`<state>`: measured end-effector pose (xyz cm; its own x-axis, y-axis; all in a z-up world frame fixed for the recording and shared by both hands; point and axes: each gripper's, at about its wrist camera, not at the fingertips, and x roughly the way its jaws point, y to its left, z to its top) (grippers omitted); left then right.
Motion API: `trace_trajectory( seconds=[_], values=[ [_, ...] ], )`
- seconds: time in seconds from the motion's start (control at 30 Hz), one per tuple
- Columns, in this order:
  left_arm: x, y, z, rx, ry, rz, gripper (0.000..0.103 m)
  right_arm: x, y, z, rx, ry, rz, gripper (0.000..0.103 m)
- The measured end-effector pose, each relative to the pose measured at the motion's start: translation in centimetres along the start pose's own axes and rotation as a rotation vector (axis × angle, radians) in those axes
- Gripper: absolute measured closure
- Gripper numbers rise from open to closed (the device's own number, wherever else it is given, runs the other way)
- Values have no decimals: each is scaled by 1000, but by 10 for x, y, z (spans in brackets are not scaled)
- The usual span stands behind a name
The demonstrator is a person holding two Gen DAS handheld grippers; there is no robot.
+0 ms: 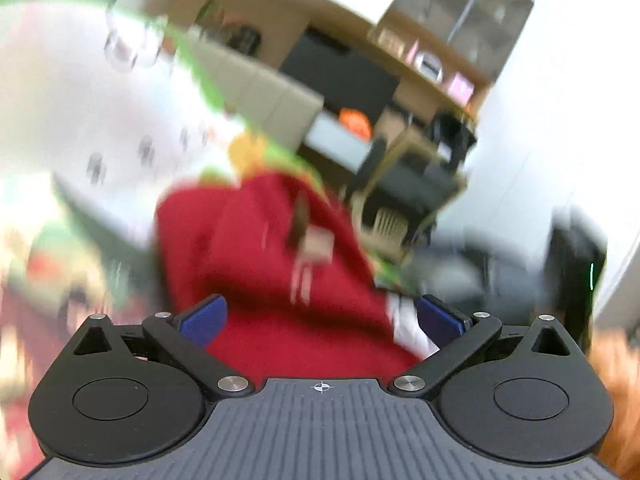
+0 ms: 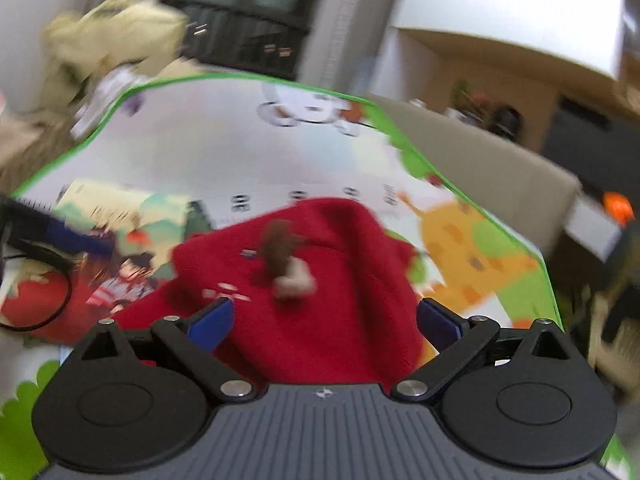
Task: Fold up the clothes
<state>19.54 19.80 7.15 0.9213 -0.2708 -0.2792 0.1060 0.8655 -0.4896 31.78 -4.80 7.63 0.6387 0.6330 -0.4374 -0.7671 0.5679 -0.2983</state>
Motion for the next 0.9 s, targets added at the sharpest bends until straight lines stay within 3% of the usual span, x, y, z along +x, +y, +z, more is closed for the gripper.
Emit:
trace_trajectory(
  seconds=[0.1,0.17,0.23,0.27,0.3,0.33,0.37,0.5,0.6,0.67,0.8,0.87,0.9],
  values=[
    [41,0,38,55,4,89,0,-13,-18,-11,70,-5,-22,5],
    [77,10,46,49,56,176,0,-21,-28,-19,111,-7,-34,5],
    [108,24,42,-11,132,186,10,-19,-20,-27,85,-2,-24,5],
    [120,30,38,-43,173,174,48,-18,-17,-31,74,1,-21,5],
    [126,31,34,-62,202,160,67,-16,-17,-32,70,2,-22,5],
    [124,27,35,-56,194,152,69,-13,-17,-34,66,4,-24,5],
    [114,19,38,-35,163,126,79,-11,-18,-35,64,4,-27,5],
    [65,3,47,-47,85,89,83,-11,-36,-24,125,-72,-54,5],
    [56,13,25,2,116,215,85,-3,-47,-6,145,-124,-80,4],
    [61,25,9,1,157,283,85,19,-54,9,149,-102,-125,3],
    [62,38,1,-18,151,274,82,79,-74,25,142,-12,-276,3],
    [65,36,2,23,149,275,80,105,-88,33,230,36,-221,3],
    [68,37,1,38,152,281,75,119,-89,36,254,70,-153,3]
  ],
)
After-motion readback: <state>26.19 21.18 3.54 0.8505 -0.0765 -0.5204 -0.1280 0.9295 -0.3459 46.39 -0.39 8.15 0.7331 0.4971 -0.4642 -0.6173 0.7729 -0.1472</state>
